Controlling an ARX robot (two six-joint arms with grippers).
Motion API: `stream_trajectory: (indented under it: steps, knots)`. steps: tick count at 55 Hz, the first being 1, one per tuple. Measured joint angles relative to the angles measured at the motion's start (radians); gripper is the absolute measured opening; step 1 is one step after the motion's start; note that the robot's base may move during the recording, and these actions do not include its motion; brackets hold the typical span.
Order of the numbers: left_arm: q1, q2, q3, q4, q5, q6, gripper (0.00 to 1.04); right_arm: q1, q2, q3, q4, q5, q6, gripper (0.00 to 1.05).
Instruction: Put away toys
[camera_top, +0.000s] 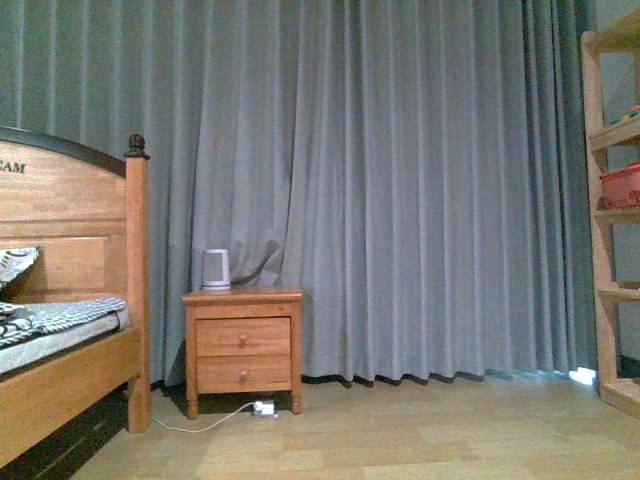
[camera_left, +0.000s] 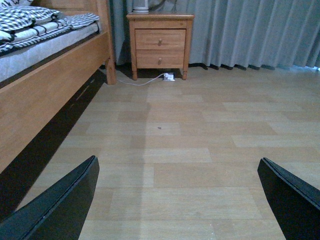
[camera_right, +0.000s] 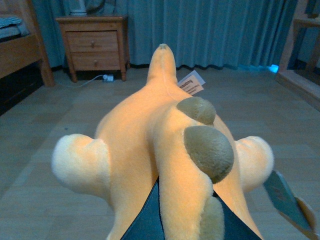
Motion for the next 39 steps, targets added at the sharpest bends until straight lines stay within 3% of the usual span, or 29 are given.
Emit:
stream_trajectory:
  steps: [39]
  knots:
    - [0.0,0.0,0.0,0.0,0.0,0.0,0.98,0.0,0.0,0.0,0.0,0.002,0.0,0.06]
